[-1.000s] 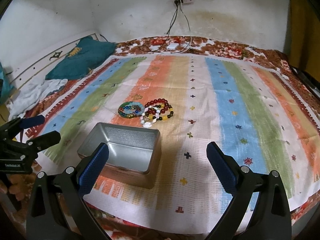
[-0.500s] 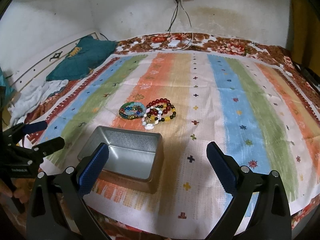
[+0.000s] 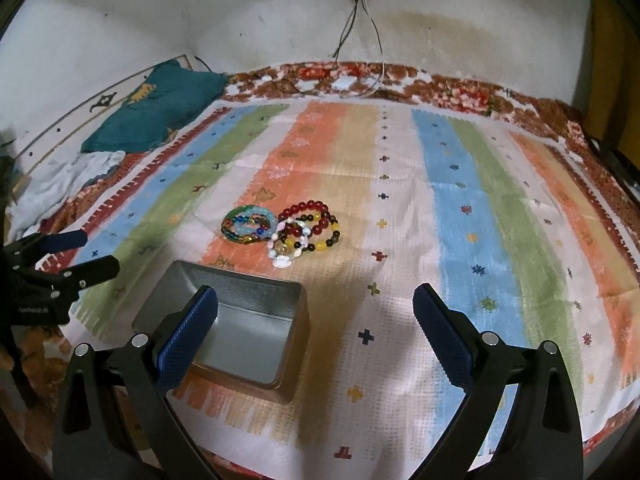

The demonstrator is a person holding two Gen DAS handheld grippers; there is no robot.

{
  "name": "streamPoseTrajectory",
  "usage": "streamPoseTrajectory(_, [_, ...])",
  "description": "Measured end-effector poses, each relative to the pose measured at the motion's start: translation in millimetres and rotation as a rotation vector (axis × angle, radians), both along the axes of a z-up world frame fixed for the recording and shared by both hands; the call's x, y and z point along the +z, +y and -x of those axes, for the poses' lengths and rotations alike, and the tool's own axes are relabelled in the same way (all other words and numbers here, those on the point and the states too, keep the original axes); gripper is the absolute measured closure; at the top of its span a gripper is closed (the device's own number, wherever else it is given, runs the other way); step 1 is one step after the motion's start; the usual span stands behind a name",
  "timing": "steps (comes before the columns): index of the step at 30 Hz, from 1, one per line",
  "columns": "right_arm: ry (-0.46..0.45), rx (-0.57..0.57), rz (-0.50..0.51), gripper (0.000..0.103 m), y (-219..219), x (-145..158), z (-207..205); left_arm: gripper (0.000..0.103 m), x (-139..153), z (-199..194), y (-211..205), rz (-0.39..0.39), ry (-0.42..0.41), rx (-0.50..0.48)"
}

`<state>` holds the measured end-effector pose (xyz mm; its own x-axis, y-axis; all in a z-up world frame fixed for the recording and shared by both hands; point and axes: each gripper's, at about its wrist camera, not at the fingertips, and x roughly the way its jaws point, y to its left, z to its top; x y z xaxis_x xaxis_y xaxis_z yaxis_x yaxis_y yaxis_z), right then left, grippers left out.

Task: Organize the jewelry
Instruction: 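Move both tools forward over the bracelet pile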

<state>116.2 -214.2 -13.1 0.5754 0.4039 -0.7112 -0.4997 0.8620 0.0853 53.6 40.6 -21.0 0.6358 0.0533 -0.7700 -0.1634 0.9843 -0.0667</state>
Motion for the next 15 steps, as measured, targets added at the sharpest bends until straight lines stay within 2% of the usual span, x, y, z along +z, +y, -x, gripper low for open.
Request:
streamPoseTrajectory(5, [0.077,-0.008,-0.02,0.004,-4.8,-6.7,-14.8,0.006,-4.1,-18.7,11.6,0.037,0.016,0.026])
streamPoseTrajectory(9, [0.075,-0.026,-0.01,0.004,-2.9,-5.2,-24.9,0.006,-6.1,-29.1,10.1,0.016,0.018,0.015])
streamPoseTrajectory(15, [0.093,-0.043,0.0,0.004,1.5,-5.7,-47.3,0.006,-11.7,-41.5,16.4,0.029,0.046,0.016])
